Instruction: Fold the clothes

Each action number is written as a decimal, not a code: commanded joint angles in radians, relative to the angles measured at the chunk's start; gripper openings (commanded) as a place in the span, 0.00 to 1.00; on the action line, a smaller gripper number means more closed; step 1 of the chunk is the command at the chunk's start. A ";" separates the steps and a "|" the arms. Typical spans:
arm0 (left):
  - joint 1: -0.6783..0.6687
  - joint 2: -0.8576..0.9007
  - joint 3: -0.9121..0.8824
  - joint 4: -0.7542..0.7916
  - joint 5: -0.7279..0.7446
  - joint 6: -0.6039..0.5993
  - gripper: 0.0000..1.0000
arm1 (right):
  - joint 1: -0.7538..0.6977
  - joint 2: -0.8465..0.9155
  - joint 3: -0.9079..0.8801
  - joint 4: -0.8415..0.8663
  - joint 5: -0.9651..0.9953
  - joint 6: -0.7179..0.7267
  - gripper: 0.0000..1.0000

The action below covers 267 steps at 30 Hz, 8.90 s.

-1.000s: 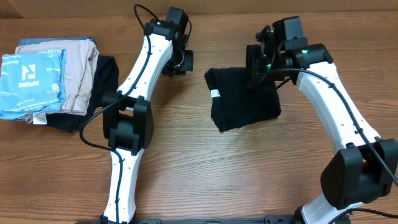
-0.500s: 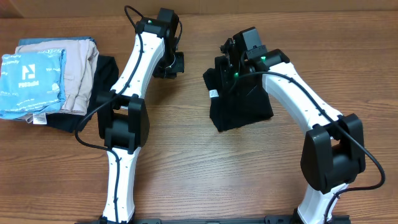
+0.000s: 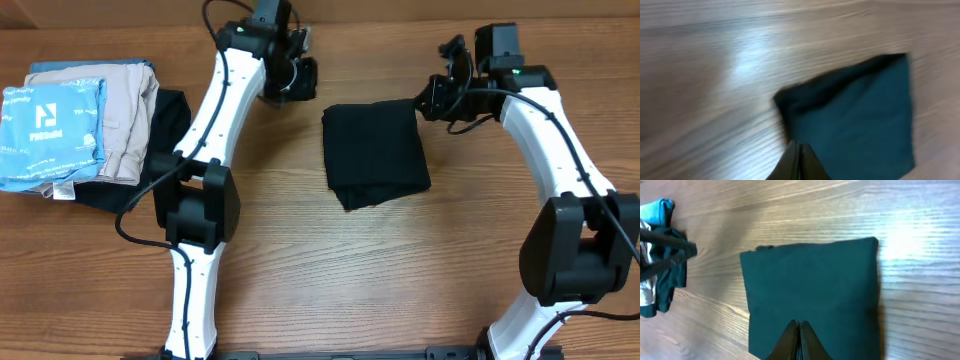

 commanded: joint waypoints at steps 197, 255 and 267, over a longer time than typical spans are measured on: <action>0.448 -0.682 -0.390 0.200 -0.520 -0.290 0.04 | -0.164 -0.296 -0.124 -0.027 0.414 0.020 1.00; 0.861 -0.299 -0.333 -0.094 0.037 0.050 0.04 | -0.164 -0.296 -0.124 -0.027 0.414 0.020 1.00; 0.939 -0.396 -0.181 -0.023 0.305 0.089 0.04 | -0.164 -0.296 -0.124 -0.027 0.414 0.020 1.00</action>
